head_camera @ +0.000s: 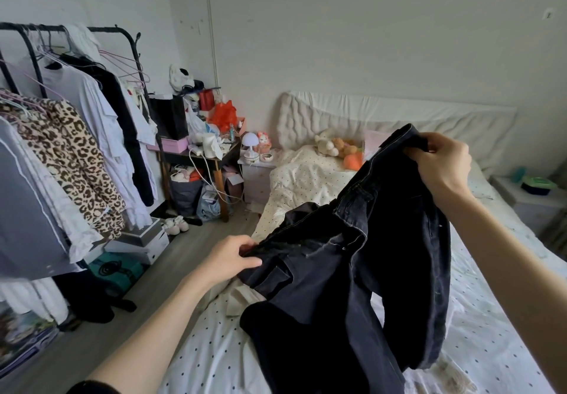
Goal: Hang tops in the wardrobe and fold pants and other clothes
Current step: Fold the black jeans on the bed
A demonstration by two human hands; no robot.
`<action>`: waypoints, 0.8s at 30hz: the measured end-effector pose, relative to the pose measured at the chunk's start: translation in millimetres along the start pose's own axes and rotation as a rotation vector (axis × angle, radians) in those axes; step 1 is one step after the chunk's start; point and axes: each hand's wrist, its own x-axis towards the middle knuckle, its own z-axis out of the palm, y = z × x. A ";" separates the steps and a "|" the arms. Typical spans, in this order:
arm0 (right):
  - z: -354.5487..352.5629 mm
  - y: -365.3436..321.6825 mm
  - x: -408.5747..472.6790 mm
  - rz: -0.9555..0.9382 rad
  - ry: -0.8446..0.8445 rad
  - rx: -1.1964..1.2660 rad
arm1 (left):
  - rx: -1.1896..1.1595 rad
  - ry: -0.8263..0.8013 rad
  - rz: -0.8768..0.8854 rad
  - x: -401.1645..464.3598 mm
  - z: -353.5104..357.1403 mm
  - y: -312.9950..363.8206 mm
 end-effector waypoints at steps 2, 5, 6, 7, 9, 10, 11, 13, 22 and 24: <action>-1.3 -0.5 0.4 0.003 -0.004 0.003 | -0.007 0.111 -0.016 3.1 -9.6 -1.0; -4.5 -2.6 1.0 0.014 -0.047 -0.016 | 0.026 0.227 -0.019 6.8 -31.3 6.1; -6.9 -4.7 1.3 0.020 -0.068 -0.032 | 0.048 0.258 -0.021 7.1 -39.4 10.8; -6.7 -5.1 1.1 0.030 -0.092 -0.049 | 0.071 0.284 -0.028 7.4 -44.9 13.3; -8.0 -11.5 -2.4 0.043 -0.144 -0.072 | 0.087 0.344 -0.028 0.7 -54.4 20.2; -5.8 -12.3 -3.7 0.048 -0.168 -0.088 | 0.085 0.371 -0.023 -0.5 -54.8 22.2; -4.2 -16.6 -6.3 0.041 -0.190 -0.102 | 0.082 0.406 -0.017 -4.9 -55.8 24.7; 1.2 -24.4 -18.5 0.019 -0.227 -0.121 | 0.070 0.456 0.001 -20.4 -56.2 27.0; -8.7 -77.7 -84.5 -0.118 -0.195 -0.004 | 0.051 0.677 0.034 -108.6 -99.6 24.5; -11.8 -84.3 -113.3 -0.178 -0.226 0.019 | 0.044 0.695 0.020 -132.0 -100.5 22.7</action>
